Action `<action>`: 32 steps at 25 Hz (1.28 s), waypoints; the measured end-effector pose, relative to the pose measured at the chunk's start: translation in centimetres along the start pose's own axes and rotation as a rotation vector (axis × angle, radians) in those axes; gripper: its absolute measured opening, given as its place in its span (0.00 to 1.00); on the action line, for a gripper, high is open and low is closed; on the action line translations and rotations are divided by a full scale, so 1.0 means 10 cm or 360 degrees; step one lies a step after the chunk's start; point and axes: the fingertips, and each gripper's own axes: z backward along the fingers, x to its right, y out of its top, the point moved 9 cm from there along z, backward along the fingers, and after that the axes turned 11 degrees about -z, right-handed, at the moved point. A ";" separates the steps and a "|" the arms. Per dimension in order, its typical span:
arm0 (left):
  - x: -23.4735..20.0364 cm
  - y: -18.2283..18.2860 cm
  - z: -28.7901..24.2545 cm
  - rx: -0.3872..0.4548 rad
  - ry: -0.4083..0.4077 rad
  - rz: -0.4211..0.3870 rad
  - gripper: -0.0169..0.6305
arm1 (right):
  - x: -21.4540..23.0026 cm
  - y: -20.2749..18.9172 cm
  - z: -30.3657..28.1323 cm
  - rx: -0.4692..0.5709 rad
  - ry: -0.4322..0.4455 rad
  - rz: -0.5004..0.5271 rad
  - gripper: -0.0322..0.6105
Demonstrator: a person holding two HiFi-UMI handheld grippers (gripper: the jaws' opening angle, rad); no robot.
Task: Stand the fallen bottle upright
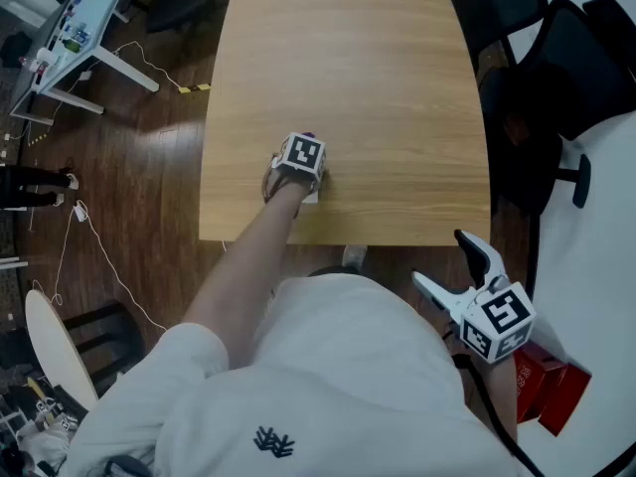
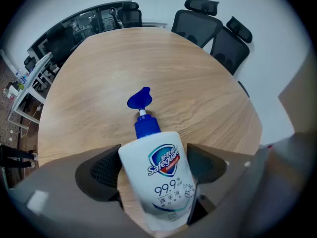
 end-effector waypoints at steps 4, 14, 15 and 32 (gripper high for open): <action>0.02 -0.03 0.03 0.0049 -0.0020 -0.0018 0.65 | 0.04 0.08 -0.07 -0.0008 0.0008 -0.0003 0.68; -0.04 0.37 0.61 0.0654 0.0014 -0.0100 0.63 | 0.07 0.19 -0.17 -0.0058 0.0017 0.0038 0.68; -0.03 0.41 0.63 0.0747 0.0046 -0.0127 0.63 | 0.07 0.19 -0.16 -0.0071 0.0012 0.0036 0.68; 0.14 0.39 0.37 0.1092 0.0472 -0.0369 0.65 | 0.08 0.00 0.36 -0.0096 -0.0087 0.0014 0.68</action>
